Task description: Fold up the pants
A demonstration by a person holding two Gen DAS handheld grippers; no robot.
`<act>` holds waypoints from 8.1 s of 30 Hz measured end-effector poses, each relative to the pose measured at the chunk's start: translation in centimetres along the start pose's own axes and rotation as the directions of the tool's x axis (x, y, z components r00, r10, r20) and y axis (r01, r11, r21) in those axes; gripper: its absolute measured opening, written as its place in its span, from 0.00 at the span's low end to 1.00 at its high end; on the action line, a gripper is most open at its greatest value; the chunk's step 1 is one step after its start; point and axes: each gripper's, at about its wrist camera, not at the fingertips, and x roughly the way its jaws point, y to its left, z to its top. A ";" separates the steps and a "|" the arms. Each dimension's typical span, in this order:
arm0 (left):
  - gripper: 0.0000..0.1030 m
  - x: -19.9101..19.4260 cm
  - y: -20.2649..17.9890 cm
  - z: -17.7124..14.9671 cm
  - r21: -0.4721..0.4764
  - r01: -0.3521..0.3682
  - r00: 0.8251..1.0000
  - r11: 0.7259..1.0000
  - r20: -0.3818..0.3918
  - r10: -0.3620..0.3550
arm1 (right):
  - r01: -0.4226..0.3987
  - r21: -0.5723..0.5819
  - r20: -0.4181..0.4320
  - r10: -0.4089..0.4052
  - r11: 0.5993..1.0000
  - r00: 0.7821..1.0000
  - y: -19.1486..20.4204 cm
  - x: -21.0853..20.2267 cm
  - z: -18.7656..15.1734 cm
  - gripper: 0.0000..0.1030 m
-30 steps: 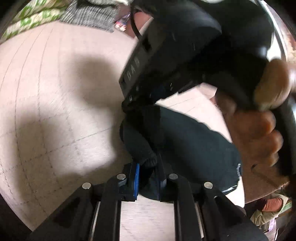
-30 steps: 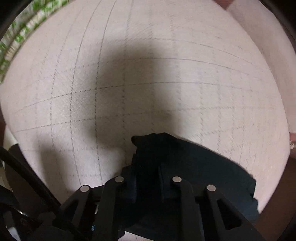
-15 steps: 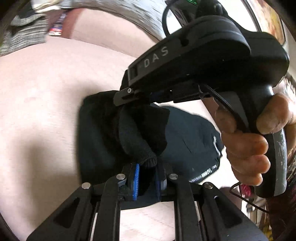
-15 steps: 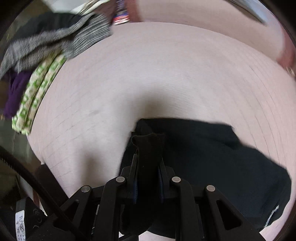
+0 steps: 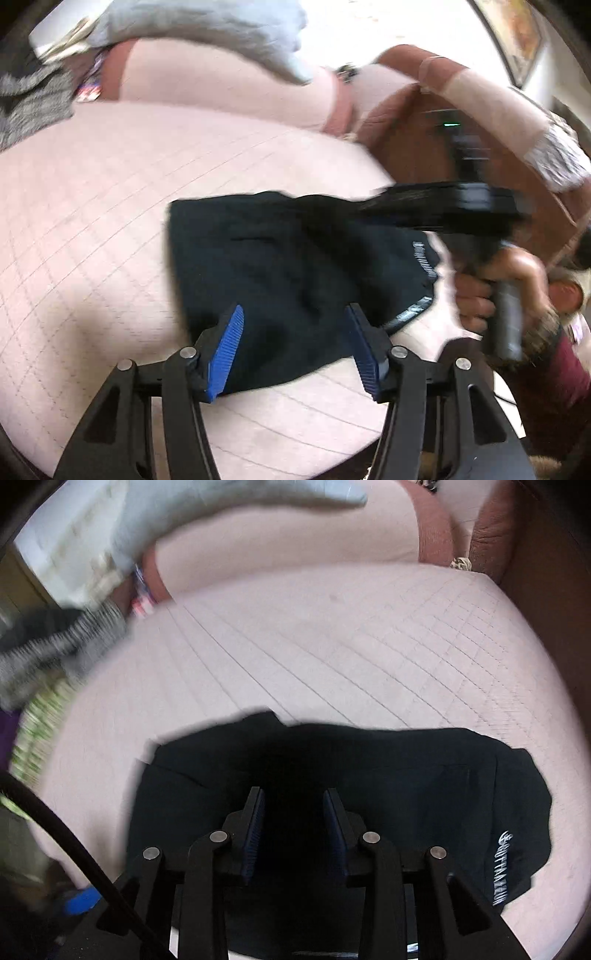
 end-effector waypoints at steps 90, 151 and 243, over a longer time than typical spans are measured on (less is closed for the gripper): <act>0.19 17.7 -20.4 13.7 0.355 0.444 0.845 0.823 -0.471 -0.253 | -0.346 0.412 0.414 0.165 0.843 0.895 -13.1 -8.4 -12.6 0.19; 0.54 1.4 4.5 3.9 -0.026 -0.056 0.998 0.998 -0.034 0.056 | -0.266 0.076 0.067 0.262 0.961 0.963 -1.7 0.7 -4.5 0.33; 0.52 3.9 13.1 9.9 -0.275 0.005 1.000 0.961 -0.002 -0.006 | -0.176 0.166 0.178 0.146 0.970 0.973 -5.5 6.2 4.2 0.42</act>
